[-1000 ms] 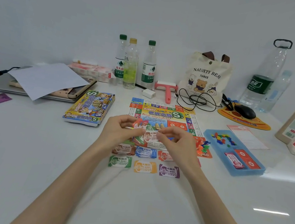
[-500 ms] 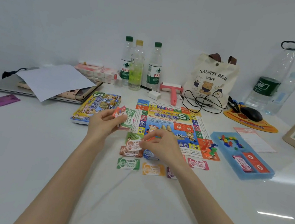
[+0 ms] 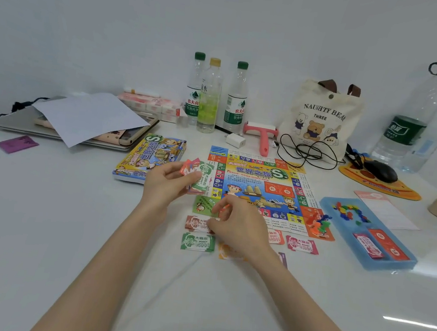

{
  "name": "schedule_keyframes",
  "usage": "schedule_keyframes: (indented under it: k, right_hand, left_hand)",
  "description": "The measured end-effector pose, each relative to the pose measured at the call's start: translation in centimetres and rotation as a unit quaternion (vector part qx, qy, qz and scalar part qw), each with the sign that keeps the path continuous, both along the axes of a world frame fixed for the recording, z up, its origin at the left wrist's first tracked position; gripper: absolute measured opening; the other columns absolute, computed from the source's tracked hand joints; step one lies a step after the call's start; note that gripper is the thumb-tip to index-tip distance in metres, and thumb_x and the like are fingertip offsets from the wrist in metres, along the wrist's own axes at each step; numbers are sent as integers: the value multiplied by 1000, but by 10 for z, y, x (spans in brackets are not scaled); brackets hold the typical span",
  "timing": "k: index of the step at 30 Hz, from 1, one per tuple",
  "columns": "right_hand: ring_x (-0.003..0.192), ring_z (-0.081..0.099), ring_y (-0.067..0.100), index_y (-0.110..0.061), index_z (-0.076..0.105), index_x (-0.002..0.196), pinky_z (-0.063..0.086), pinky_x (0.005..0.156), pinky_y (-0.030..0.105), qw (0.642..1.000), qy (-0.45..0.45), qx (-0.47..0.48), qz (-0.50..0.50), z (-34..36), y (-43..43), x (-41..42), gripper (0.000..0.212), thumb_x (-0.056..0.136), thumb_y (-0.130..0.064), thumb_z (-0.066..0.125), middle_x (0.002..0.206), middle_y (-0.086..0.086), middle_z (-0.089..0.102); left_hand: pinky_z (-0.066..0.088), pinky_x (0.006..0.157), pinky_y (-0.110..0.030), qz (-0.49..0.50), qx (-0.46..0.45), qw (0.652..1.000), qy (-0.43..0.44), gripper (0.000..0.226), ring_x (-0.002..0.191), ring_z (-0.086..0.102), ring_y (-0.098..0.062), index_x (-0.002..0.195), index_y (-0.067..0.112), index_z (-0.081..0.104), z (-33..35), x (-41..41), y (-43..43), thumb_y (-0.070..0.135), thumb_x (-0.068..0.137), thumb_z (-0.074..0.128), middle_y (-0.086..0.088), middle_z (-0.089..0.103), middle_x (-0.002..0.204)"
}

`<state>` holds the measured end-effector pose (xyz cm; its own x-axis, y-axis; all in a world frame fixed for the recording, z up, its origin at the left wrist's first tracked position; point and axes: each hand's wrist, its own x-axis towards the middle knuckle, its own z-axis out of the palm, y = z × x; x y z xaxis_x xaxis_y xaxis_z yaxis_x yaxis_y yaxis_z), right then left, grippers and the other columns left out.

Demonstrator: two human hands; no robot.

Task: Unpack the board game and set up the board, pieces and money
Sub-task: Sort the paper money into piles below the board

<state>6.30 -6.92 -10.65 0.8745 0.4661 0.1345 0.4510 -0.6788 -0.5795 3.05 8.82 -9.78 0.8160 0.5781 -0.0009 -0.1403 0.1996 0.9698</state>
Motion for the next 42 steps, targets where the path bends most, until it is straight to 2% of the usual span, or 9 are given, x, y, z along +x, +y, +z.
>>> schedule_keyframes:
  k: [3,10,15,22,27,31,34,38,42]
  right_hand:
    - [73,51,10,-35,57,83,39,64,29,999,-36,1,5,1,0,0,18,72,-31,71,65,-12,49]
    - [68,55,-5,-34,65,104,38,59,11,969,-2,247,-27,21,-15,10,18,88,-27,66,86,-14,67]
    - [83,63,0,-20,71,90,45,70,13,958,65,279,-29,25,-25,14,13,82,-31,74,84,-11,69]
    - [88,67,16,-16,73,86,48,73,14,939,127,321,-13,24,-34,15,11,86,-26,71,87,3,73]
    - [85,67,2,-21,74,90,45,69,8,933,127,336,-20,26,-36,15,8,87,-26,69,87,-6,74]
    - [72,65,-9,-25,67,88,44,64,3,919,129,373,-16,31,-38,17,5,87,-21,70,79,-12,72]
    - [65,63,-8,-20,60,97,42,59,2,936,135,323,30,34,-40,17,12,88,-22,68,69,-10,71]
    - [69,61,5,-15,64,99,51,71,25,967,130,195,101,34,-33,13,14,90,-25,65,76,0,70]
    - [55,50,-9,-15,72,93,37,57,8,973,95,86,192,33,-23,3,10,89,-22,67,78,-9,65]
  left_hand:
    - [57,61,-21,-3,4,1000,0,23,70,70,-13,96,7,65,1,-1,-2,0,77,76,-12,71,93]
    - [60,67,-27,-65,26,997,16,35,79,71,-17,108,3,66,3,-2,-8,4,74,78,-11,73,97]
    - [59,78,-35,-122,83,989,20,36,88,72,-24,105,10,69,6,-3,-21,12,72,81,-7,75,97]
    - [57,63,-25,-142,53,988,28,39,77,72,-19,109,6,67,8,-5,-29,8,73,79,-10,74,98]
    - [55,86,-44,-129,74,988,44,39,91,71,-31,108,7,68,5,-3,-27,11,71,82,-9,74,99]
    - [60,74,-31,-91,47,994,32,37,83,71,-22,109,4,66,6,-2,-22,6,75,78,-12,73,101]
    - [60,67,-25,-55,15,998,18,40,78,70,-18,113,1,64,6,-2,-12,4,76,77,-14,72,103]
    - [58,65,-21,-34,-7,999,9,43,74,71,-13,115,0,63,3,-3,-1,4,75,77,-13,72,103]
    - [57,66,-21,-23,-16,1000,1,40,73,71,-13,114,-1,63,2,-3,6,2,76,76,-13,72,100]
